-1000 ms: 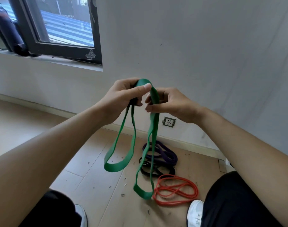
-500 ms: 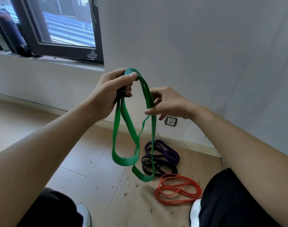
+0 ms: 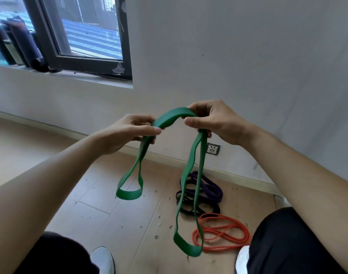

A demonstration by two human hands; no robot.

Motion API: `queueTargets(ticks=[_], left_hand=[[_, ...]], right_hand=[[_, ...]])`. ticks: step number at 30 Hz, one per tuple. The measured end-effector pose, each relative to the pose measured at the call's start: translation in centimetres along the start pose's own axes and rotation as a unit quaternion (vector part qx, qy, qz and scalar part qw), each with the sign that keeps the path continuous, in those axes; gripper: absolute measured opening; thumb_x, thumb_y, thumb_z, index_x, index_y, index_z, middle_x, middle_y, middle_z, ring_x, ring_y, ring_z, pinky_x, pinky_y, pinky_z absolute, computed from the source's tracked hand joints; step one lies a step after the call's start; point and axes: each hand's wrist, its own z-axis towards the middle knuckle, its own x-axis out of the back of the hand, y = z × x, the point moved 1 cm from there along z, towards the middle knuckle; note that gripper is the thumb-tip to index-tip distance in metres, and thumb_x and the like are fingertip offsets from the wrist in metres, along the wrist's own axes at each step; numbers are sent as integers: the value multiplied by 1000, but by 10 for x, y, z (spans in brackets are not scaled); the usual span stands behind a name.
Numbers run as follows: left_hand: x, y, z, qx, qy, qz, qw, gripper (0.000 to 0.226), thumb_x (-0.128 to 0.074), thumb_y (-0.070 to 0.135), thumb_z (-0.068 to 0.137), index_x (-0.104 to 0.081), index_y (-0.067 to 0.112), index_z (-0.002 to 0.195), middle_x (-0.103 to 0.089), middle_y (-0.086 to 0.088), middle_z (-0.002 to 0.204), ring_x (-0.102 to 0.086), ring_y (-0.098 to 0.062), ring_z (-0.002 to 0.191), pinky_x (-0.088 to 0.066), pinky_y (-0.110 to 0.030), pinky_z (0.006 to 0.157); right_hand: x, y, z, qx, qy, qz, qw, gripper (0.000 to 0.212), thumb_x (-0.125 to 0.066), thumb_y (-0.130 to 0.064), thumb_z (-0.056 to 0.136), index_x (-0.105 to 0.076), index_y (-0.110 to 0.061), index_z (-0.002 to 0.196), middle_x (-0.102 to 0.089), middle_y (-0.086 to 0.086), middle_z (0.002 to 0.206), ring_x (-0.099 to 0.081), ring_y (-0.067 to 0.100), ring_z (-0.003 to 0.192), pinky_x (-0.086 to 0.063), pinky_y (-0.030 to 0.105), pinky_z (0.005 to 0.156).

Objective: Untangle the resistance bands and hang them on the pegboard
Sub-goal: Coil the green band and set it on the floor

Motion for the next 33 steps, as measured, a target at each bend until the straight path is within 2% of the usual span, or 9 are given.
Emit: queueTargets(ticks=[3, 7, 9, 12, 16, 19, 25, 28, 33], left_hand=[[-14, 9, 2, -28, 12, -23, 999, 54, -79, 50, 70, -72, 13, 109, -69, -2, 89, -68, -18, 85, -55, -32, 88], [-28, 19, 5, -49, 8, -4, 999, 44, -78, 49, 72, -73, 15, 99, -67, 8, 78, -62, -8, 75, -52, -23, 74], [-29, 22, 6, -50, 22, -12, 998, 32, -79, 44, 75, -72, 16, 89, -63, 11, 71, -59, -7, 71, -50, -22, 71], [-32, 26, 7, -68, 37, -48, 996, 24, -78, 31, 79, -70, 12, 91, -61, 12, 69, -56, -7, 68, -48, -20, 67], [-34, 33, 6, -87, 47, -92, 991, 18, -75, 24, 83, -66, 11, 92, -55, 10, 69, -50, -7, 64, -45, -16, 62], [-25, 34, 3, -81, 63, -105, 989, 14, -72, 25, 84, -64, 14, 87, -48, 9, 65, -42, -9, 60, -40, -16, 58], [-14, 21, -3, -52, 56, -99, 992, 38, -69, 35, 87, -65, 4, 110, -48, 3, 74, -46, -11, 66, -39, -24, 65], [-22, 19, -5, -40, 29, -95, 994, 33, -64, 34, 90, -65, 9, 110, -57, -1, 80, -55, -14, 72, -48, -23, 69], [-24, 12, -4, -16, 11, -87, 996, 41, -61, 35, 91, -64, 13, 126, -74, -8, 112, -71, -27, 107, -54, -37, 95]], right_hand=[[-13, -6, 0, -7, -27, -35, 999, 41, -84, -35, 72, -74, -10, 102, -62, -1, 72, -54, 11, 61, -43, 24, 52], [-21, -4, 1, -37, -54, -80, 995, 43, -90, -21, 73, -66, -11, 107, -66, 3, 81, -61, 17, 71, -49, 39, 63], [-20, -3, 1, -43, -60, -79, 994, 44, -88, -11, 74, -61, -8, 109, -64, 3, 80, -61, 17, 70, -50, 36, 60], [-21, -1, -1, -50, -73, -65, 994, 39, -84, -2, 78, -58, -5, 107, -67, 9, 86, -67, 19, 71, -54, 31, 57], [-27, 11, -3, -90, -115, -120, 982, 26, -83, -7, 81, -63, -5, 98, -68, 11, 91, -72, 19, 78, -61, 33, 68], [-20, 10, -4, -78, -89, -74, 990, 25, -80, -10, 84, -65, -5, 103, -67, 9, 86, -72, 19, 78, -61, 31, 69], [-17, -6, -2, 3, 10, 22, 1000, 30, -77, -18, 85, -66, -7, 111, -60, 11, 89, -65, 25, 81, -60, 33, 60], [-22, -10, 0, 16, 30, 28, 999, 32, -74, -24, 89, -66, -9, 116, -61, 12, 94, -65, 23, 79, -61, 40, 60], [-26, -16, 1, 47, 47, 12, 998, 25, -73, -15, 91, -68, -6, 114, -66, 5, 86, -66, 19, 73, -59, 36, 54]])
